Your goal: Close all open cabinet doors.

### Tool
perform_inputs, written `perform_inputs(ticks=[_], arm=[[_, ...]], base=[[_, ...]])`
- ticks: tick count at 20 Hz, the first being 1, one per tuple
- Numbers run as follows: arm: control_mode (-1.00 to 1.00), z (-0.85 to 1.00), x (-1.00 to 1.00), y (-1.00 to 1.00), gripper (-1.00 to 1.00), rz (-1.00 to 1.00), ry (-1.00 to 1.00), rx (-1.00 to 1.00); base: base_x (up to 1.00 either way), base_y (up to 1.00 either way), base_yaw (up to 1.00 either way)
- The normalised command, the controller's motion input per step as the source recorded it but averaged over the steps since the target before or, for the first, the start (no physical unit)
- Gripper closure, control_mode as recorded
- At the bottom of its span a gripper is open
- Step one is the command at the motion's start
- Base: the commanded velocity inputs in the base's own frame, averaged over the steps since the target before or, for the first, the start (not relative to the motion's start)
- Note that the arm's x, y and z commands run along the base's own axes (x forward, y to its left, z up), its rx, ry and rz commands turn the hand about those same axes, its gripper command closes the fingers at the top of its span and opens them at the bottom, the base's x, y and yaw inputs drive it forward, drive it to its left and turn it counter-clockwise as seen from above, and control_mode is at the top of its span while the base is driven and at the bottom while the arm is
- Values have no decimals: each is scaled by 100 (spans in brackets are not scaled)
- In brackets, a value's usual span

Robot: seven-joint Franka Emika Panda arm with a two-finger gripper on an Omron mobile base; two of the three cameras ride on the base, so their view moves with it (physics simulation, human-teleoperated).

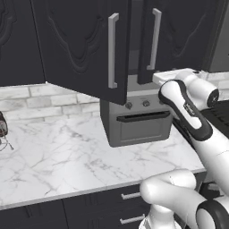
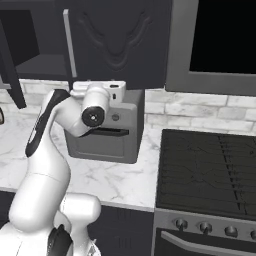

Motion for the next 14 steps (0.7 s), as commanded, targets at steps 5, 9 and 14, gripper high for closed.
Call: perform_inputs(ticks=[5, 9, 14], arm=[[-100, 0, 25, 0, -100, -5, 0, 0], [-100, 0, 23, 0, -100, -3, 1, 0], [-100, 0, 26, 0, -100, -3, 1, 0]], base=[[0, 0, 0], [0, 0, 0], [0, 0, 0]])
